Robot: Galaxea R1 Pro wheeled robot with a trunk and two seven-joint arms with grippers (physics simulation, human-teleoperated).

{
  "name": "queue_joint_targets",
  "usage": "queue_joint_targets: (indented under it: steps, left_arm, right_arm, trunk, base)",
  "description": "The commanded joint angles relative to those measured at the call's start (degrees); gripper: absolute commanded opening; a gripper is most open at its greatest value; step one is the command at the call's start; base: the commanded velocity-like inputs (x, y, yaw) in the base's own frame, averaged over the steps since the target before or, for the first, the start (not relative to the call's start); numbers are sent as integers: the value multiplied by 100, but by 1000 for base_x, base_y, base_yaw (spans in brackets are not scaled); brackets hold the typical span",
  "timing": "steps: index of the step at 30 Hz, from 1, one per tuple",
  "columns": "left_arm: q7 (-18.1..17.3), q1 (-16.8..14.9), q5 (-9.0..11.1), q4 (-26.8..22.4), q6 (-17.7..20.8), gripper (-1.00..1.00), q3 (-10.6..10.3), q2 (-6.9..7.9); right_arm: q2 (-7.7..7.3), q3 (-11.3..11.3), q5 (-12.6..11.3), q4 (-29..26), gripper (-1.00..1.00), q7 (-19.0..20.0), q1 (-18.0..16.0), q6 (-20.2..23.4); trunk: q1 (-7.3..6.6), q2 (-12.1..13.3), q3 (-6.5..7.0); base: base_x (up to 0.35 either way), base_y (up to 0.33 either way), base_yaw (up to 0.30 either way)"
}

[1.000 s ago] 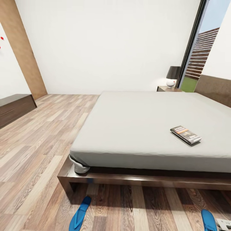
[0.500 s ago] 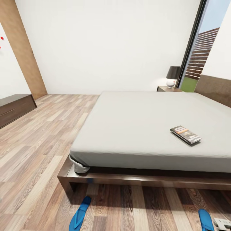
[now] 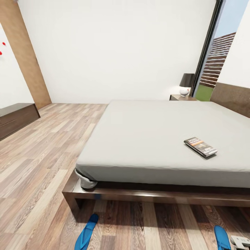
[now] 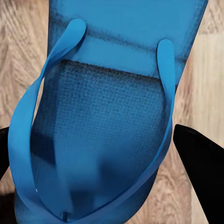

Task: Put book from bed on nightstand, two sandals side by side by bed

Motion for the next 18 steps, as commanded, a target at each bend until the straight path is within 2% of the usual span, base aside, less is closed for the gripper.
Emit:
queue_joint_targets:
  steps: [1,5,6,9,11,12,14,15,18]
  left_arm:
    - [114,1,-11,-1,-19,100,31,0]
    - [709,3,8,1,-67,100,31,0]
    - [962,3,12,2,-76,100,31,0]
    - [1341,4,16,2,-89,100,31,0]
    - [1729,7,20,-2,-108,100,28,0]
    - [1994,8,22,-4,-136,100,26,-3]
    - [2240,10,20,-3,-184,100,24,-8]
    - [2446,11,15,1,-242,100,20,-18]
    - [2697,25,12,3,-320,100,19,-31]
  right_arm:
    - [3,-12,-52,-17,-100,0,0,53]
    - [17,-8,-61,-109,-100,2,0,53]
    - [20,-6,-64,-160,-100,5,0,53]
    - [29,-5,-70,-256,-100,5,0,59]
    - [77,-4,-71,-335,-100,3,-3,64]
    - [144,-4,-69,-375,-100,-13,-13,66]
    - [232,-2,-63,-403,-100,-38,-49,71]
    - [339,1,-54,-422,-100,-69,-98,74]
    - [512,28,57,-441,-100,-132,-179,82]
  trunk:
    - [-4,0,18]
    - [-14,5,106]
    - [-16,6,128]
    - [-24,10,195]
    - [-27,12,217]
    - [-27,12,217]
    - [-27,12,217]
    - [-27,12,217]
    - [-27,12,217]
  base:
    - [0,0,0]
    - [0,0,0]
    - [0,0,0]
    - [0,0,0]
    - [0,0,0]
    - [0,0,0]
    - [0,0,0]
    - [0,0,0]
    - [0,0,0]
